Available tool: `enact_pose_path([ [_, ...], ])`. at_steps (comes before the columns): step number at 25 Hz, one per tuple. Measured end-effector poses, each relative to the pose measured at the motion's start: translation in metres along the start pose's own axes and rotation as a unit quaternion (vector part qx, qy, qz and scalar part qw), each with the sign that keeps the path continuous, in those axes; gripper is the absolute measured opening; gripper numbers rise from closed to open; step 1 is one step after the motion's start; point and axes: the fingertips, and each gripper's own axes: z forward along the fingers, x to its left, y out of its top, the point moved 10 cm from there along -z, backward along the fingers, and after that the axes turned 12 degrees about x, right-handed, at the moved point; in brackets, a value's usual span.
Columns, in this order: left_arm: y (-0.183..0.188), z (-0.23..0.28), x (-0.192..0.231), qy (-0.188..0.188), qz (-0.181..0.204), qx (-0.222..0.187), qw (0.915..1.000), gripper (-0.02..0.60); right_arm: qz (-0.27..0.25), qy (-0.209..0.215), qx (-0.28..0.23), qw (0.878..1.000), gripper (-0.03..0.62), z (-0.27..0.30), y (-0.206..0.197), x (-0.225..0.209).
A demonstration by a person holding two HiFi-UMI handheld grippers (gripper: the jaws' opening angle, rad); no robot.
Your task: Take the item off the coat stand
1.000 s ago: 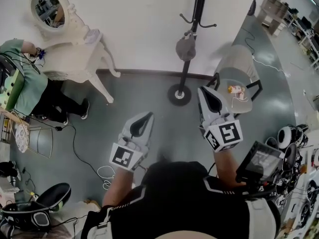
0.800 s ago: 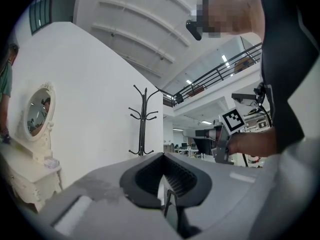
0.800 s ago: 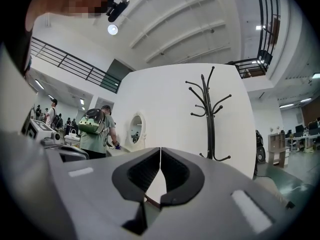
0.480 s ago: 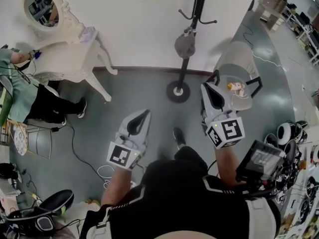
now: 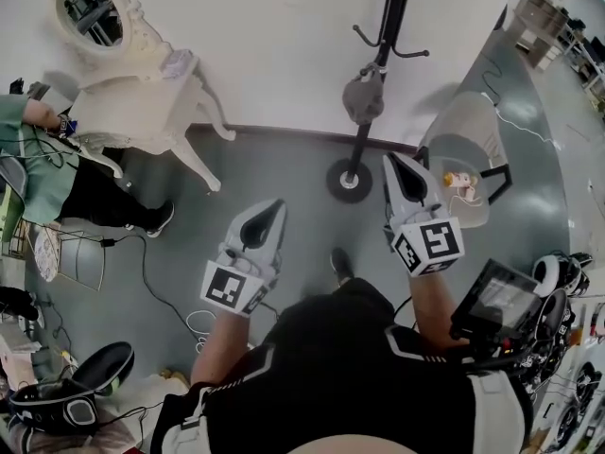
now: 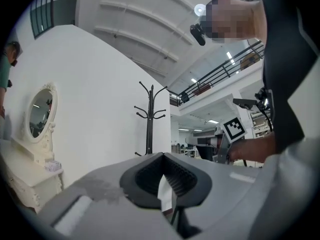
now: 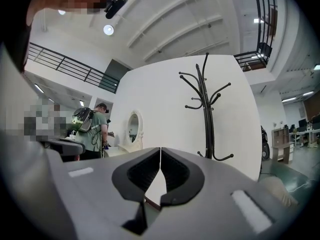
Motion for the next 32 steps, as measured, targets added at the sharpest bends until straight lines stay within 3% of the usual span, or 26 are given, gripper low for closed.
enact_pose_path([
  [14,0.002,0.068,0.035,0.014,0.0,0.013,0.9998,-0.006,0.002,-0.017,0.01,1.0,0.019,0.072,-0.007,-0.062],
  [16,-0.003,0.075,0.042,0.019,-0.001,0.019,0.9996,-0.006,0.005,-0.019,0.016,1.0,0.091,0.084,-0.011,-0.069],
  [24,-0.037,0.09,0.063,0.034,-0.015,0.046,0.9983,-0.005,0.013,-0.035,0.042,0.998,0.162,0.127,-0.032,-0.091],
  [29,-0.078,0.098,0.071,0.036,-0.023,0.065,0.997,-0.005,0.022,-0.034,0.063,0.997,0.233,0.154,-0.048,-0.101],
  [32,-0.107,0.099,0.075,0.04,-0.04,0.069,0.996,-0.005,0.023,-0.038,0.073,0.996,0.243,0.172,-0.06,-0.104],
])
